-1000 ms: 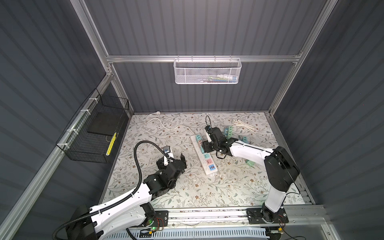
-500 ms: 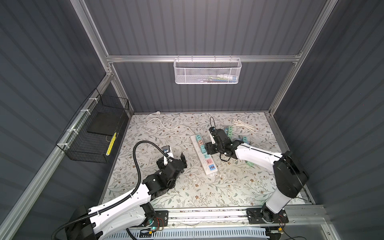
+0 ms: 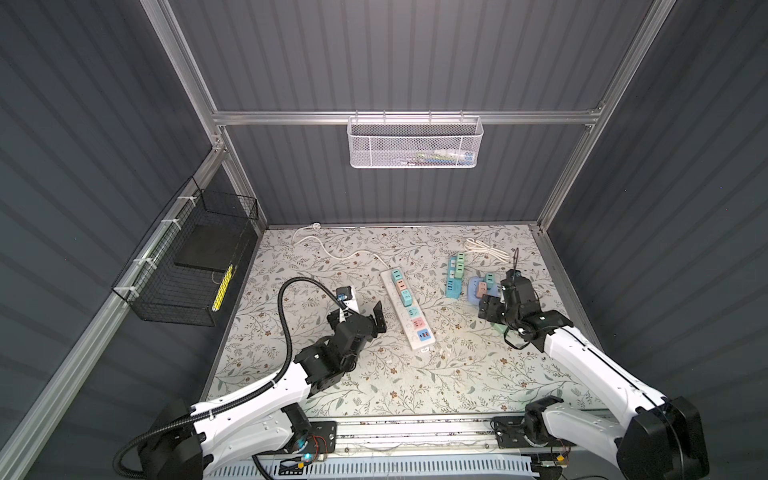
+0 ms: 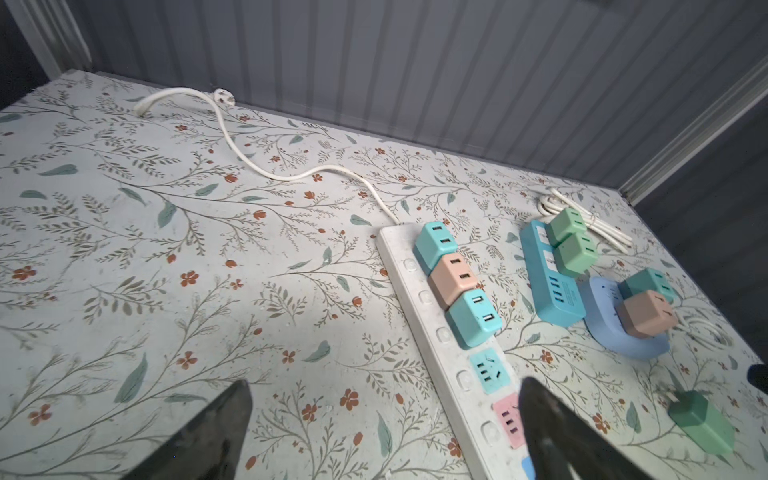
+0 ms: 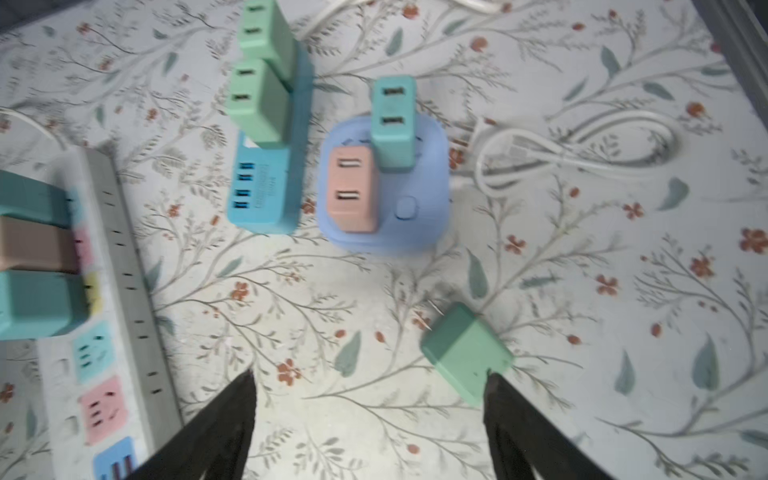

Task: Insert the plug
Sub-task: 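Withdraw the open right gripper and move it toward the green adapter on the table, then lower the right gripper over the green adapter and grasp it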

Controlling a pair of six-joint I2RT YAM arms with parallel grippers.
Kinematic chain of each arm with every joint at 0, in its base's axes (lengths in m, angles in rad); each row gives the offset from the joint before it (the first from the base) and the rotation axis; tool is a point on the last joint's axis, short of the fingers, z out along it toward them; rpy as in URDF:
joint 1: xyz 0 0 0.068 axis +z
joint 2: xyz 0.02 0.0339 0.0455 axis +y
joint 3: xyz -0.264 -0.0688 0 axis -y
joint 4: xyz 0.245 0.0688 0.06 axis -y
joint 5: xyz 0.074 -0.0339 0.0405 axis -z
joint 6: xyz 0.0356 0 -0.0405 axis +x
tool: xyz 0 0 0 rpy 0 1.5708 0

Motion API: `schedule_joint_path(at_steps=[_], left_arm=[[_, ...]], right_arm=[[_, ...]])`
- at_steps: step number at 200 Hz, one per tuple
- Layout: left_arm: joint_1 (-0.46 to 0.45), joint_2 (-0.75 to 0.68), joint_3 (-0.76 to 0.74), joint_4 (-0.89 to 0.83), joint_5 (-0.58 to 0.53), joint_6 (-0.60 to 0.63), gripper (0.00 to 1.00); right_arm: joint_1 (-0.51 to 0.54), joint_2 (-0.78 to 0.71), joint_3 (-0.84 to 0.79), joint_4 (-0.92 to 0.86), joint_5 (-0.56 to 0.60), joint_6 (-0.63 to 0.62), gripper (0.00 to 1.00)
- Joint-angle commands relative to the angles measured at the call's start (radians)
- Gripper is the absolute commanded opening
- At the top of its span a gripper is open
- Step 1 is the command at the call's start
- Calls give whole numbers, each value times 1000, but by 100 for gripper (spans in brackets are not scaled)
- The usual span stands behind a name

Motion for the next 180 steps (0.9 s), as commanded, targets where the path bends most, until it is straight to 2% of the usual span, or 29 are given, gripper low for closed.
schedule_joint_path(at_steps=[1,45,74,102,180], left_arm=[[6,51,33,46,75,40,100],[7,70,76,9,118,66,100],[7,39,65,-8,118,79,100],[7,14,46,-16,112,78,100],[9,19,61,-23,110,84,100]], right_arm=[[-102,29,-16,-14,-122,70,89],[-195,189,-48,173,-211,71,91],[-196,263,-52,232,-254,76,90],[-193,273,-77,243,-275,111,86],[-35,208,-142,230,-337,232,82]])
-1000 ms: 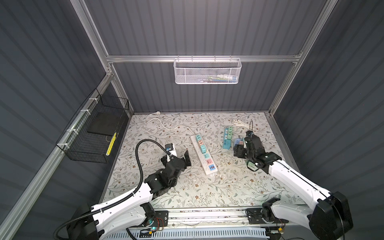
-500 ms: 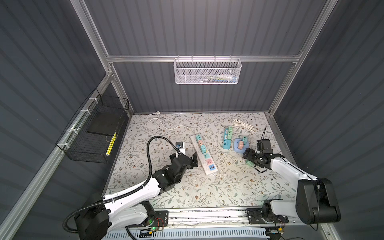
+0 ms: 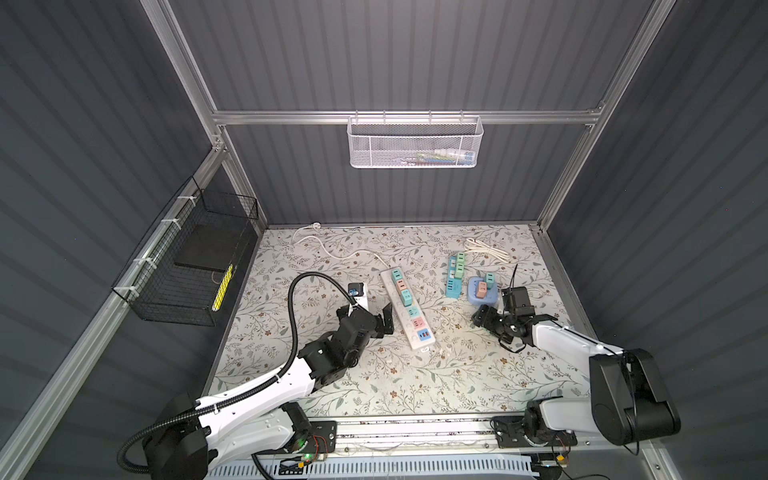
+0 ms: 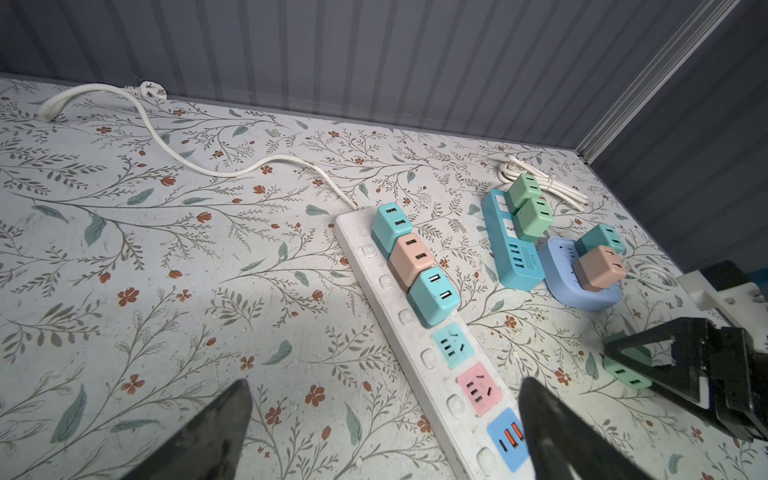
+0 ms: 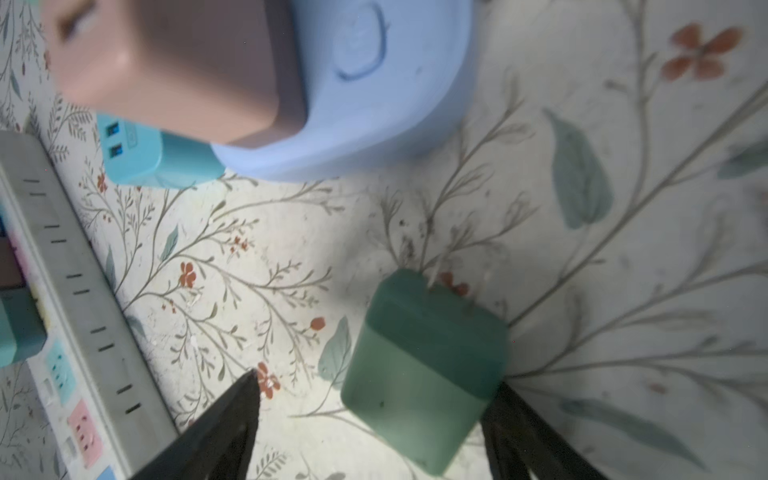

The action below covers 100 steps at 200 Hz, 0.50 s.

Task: Insert the plug
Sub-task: 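Lower the right gripper over the green adapter and grasp it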

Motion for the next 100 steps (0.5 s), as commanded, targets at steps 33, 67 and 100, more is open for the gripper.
schedule_joint_path(at_steps=[33,67,100], left_arm=[[6,-10,13,-31,0,4,100],[7,-21,12,-43,-3,-1,100],[6,-22,18,-49,-4,-3,100]], right_arm=[[60,-85,32,-88,39,21,82],[8,-72,79,-131,143,-34,88],[-33,31,116,-81,148,-81,90]])
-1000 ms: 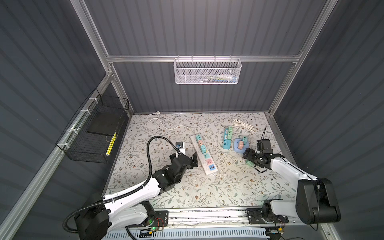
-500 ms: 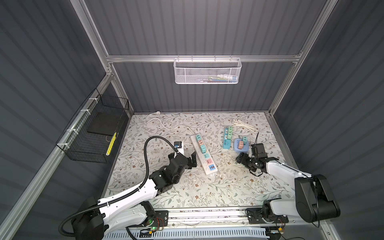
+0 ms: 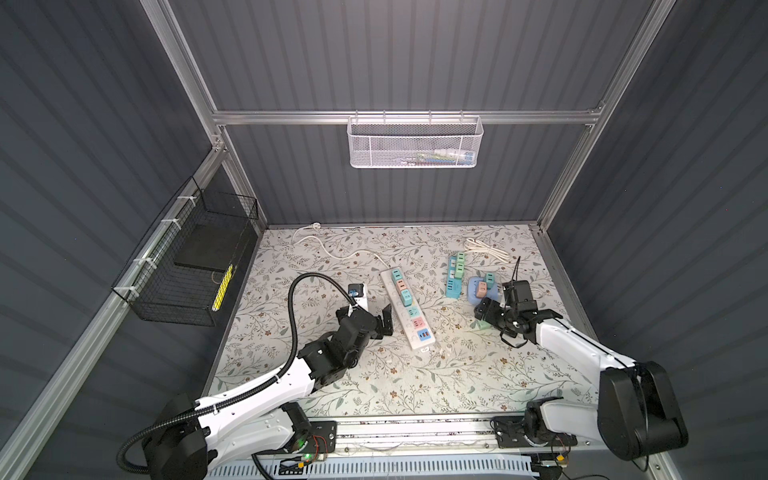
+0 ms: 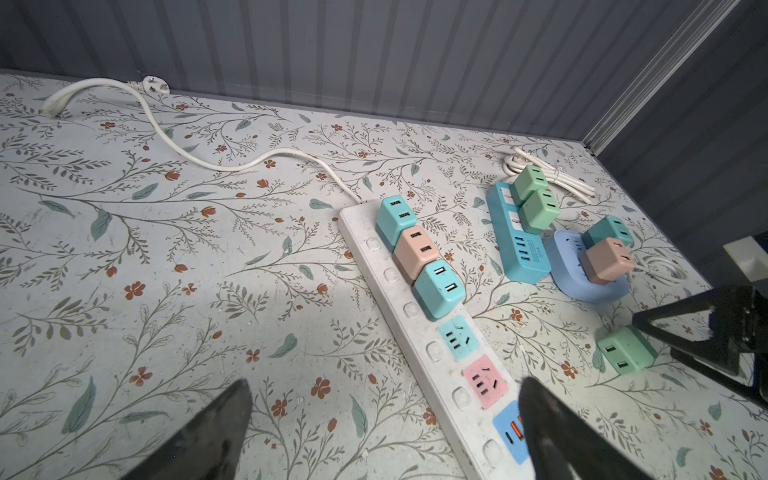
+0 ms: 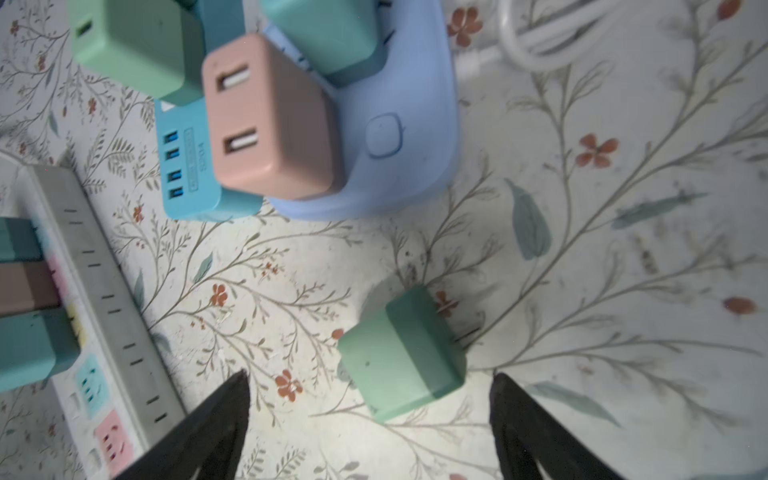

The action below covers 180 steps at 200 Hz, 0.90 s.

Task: Insert the plug
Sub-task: 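Lower the right gripper over the green adapter and grasp it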

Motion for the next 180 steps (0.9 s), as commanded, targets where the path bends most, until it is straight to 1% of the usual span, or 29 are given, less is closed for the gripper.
schedule_joint_path(at_steps=[1,22,33,50,65,90,126,148,180], left_arm=[[7,-18,18,-23,-4,-3,100],[7,-15,27,-34,-8,3,100],[7,-15,32,-40,-11,7,100],[7,-19,34,-44,-16,9,100],[7,-20,29,-35,-17,12,100],[7,-5,36,-28,-13,18,100],[6,-2,37,-28,-14,18,100],[7,-6,31,-33,-17,10,100],[7,-26,21,-43,-22,5,100]], right_arm=[[-22,67,28,15,34,-55,90],[-19,134,41,66,-51,-79,87],[3,151,47,64,-54,-77,86],[64,152,46,48,-11,-79,85],[109,165,60,2,62,-75,84],[131,201,82,-50,150,-68,81],[150,240,127,-87,185,-64,75],[151,254,149,-103,206,-68,74],[175,259,153,-92,194,-86,69]])
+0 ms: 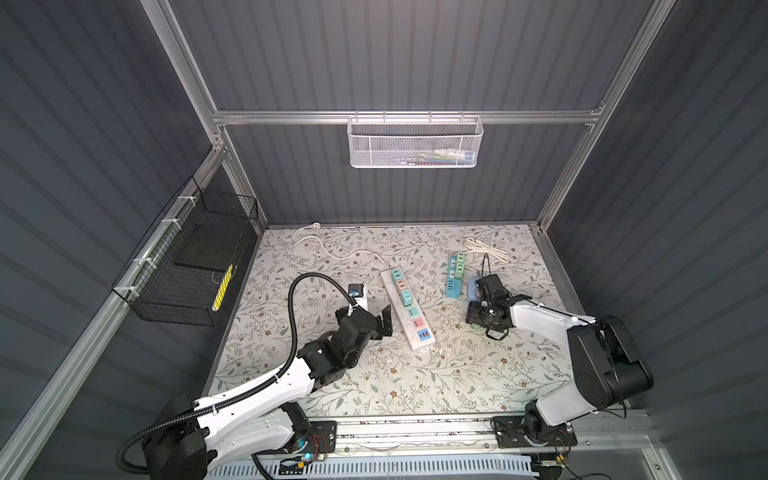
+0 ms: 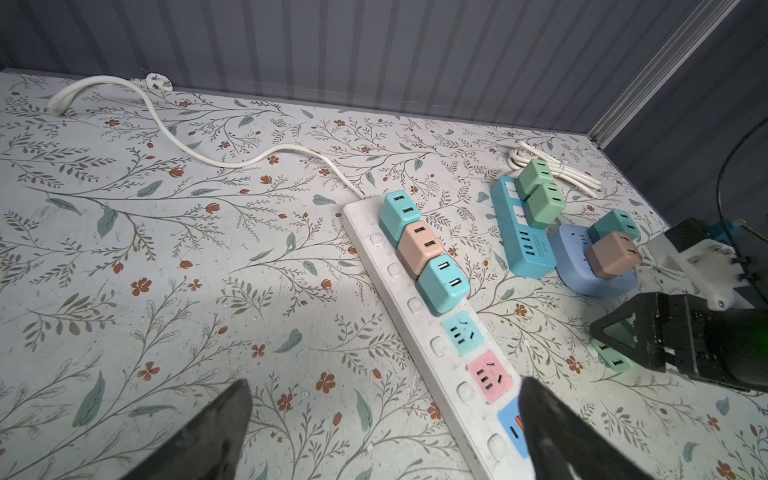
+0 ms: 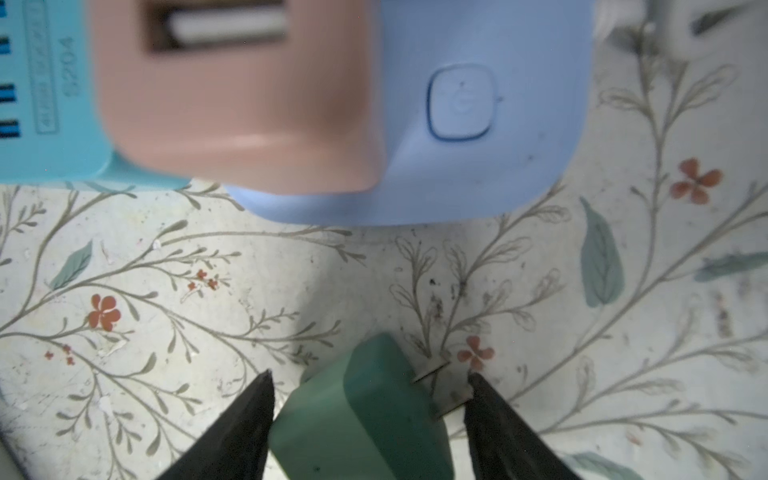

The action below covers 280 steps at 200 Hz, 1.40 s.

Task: Insert the plug
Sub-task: 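Lower the right gripper over the green adapter and grasp it, then lift the green adapter with the right gripper and carry it toward the left gripper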

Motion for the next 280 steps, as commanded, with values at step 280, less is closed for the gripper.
schedule_joint_path(at_steps=[280], left_arm=[[6,-35,-9,0,-26,14,100]], right_arm=[[233,-288,-183,-195,105,246,81]])
